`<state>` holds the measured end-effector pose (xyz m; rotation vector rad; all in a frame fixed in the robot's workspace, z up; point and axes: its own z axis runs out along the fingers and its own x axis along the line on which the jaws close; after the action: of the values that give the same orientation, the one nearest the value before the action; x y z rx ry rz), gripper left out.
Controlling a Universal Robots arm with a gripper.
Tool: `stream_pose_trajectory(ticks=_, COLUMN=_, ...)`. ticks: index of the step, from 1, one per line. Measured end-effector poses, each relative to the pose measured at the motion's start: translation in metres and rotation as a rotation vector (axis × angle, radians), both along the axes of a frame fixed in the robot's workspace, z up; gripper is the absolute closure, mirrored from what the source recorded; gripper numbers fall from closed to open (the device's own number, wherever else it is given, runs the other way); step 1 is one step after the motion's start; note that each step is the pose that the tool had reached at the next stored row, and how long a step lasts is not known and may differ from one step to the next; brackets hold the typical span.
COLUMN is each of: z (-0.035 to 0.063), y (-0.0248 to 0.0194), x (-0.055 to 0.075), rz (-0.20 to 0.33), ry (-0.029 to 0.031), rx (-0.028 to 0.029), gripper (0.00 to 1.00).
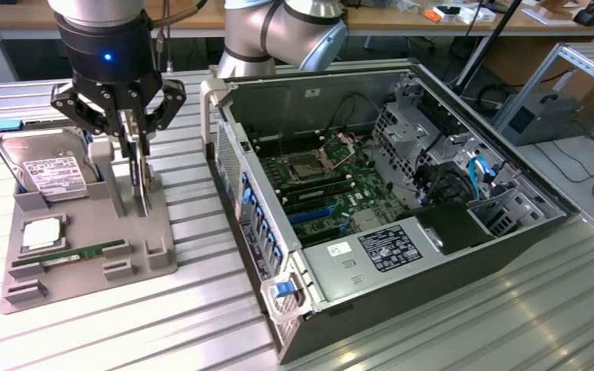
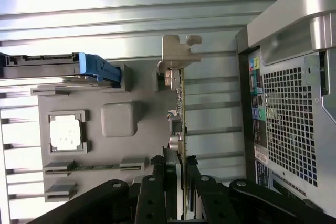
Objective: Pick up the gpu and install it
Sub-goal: 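Pick up the gpu and move the gpu toward the slot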
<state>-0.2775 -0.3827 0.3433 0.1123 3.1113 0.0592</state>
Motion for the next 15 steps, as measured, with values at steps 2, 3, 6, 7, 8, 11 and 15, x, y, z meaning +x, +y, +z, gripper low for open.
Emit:
stream_pose_trajectory(ticks=2, z=0.0011, y=0.0, x=0.0, rz=0.0, ry=0.0001, rx=-0.0001, gripper=0.73)
stream_pose_trajectory(ticks=3, z=0.0016, y=0.0, x=0.0, rz=0.0, ry=0.0001, rx=0.0, gripper=0.73)
stream_pose_trajectory(ticks=6, z=0.0034, y=0.0, x=0.0, rz=0.0, ry=0.0001, rx=0.0, gripper=0.73)
stream_pose_trajectory(ticks=7, z=0.0043, y=-0.0001, x=0.0, rz=0.0, ry=0.0002, rx=-0.0001, gripper=0.73)
stream_pose_trajectory(ticks=8, z=0.0052, y=-0.0001, x=0.0, rz=0.0, ry=0.0, rx=0.0, gripper=0.73)
stream_pose_trajectory(ticks=11, z=0.0074, y=-0.0001, x=0.0, rz=0.0, ry=0.0001, rx=-0.0001, gripper=0.73)
stream_pose_trajectory(ticks=15, z=0.0103, y=-0.0001, x=0.0, rz=0.0, ry=0.0001, rx=-0.0001, gripper=0.73)
